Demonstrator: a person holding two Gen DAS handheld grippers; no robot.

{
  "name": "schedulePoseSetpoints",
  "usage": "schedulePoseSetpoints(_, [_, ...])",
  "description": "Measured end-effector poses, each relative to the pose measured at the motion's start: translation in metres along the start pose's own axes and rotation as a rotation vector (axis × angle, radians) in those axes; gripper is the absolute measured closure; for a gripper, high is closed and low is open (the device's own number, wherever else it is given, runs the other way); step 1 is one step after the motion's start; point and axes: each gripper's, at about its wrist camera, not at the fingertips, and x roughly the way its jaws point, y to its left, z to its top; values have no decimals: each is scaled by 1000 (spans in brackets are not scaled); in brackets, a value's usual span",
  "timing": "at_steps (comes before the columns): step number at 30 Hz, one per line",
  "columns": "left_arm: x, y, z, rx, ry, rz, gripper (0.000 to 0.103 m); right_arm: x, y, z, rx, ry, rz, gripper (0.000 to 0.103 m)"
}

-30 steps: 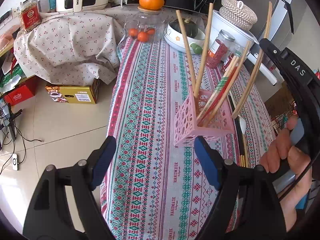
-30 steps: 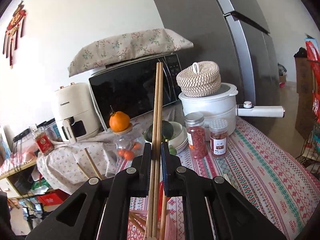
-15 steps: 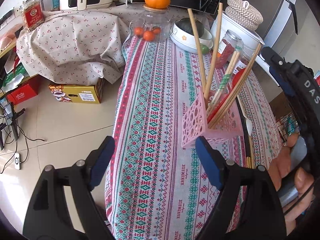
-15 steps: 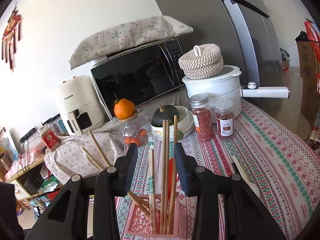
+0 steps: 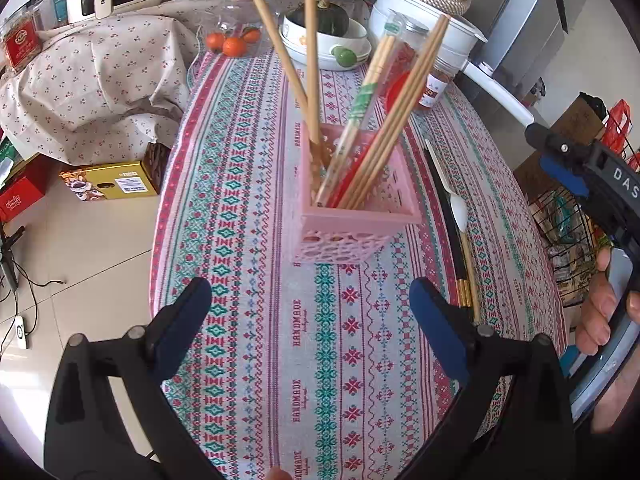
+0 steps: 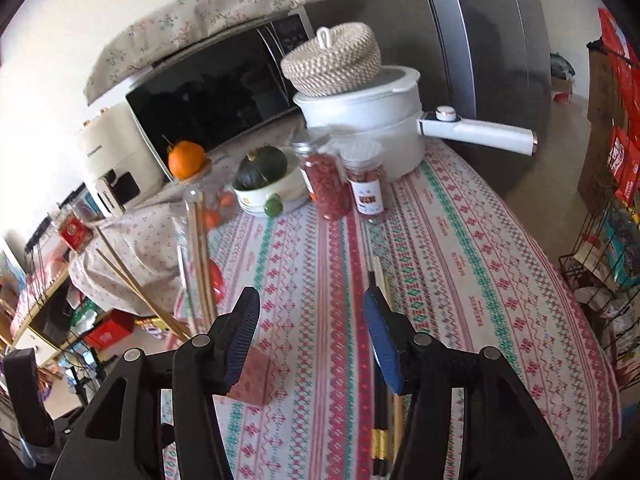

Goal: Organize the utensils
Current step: 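Lower the right gripper onto the white plastic spoon and grasp it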

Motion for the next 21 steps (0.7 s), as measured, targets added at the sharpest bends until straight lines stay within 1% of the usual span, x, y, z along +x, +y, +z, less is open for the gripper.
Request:
schedulePoseSetpoints(3, [5,-12,-3,24,19,-8,1,13,-21,-6,-13,101,-57,46])
schedulePoseSetpoints(7, [12,-24,-7,36,40,-24,1,34,-45,-13,-10,212,-105,46])
schedulePoseSetpoints(12, [18,-38,-12,60,47,-30,1,65,-69,-20,0,340,-139,46])
schedulePoseSetpoints(16, [21,-47,-15,77,53,-28,1,89,-77,-20,1,390,-148,46])
schedulePoseSetpoints(21, [24,-54,-20,99,58,-27,1,115,-72,-17,1,411,-124,47])
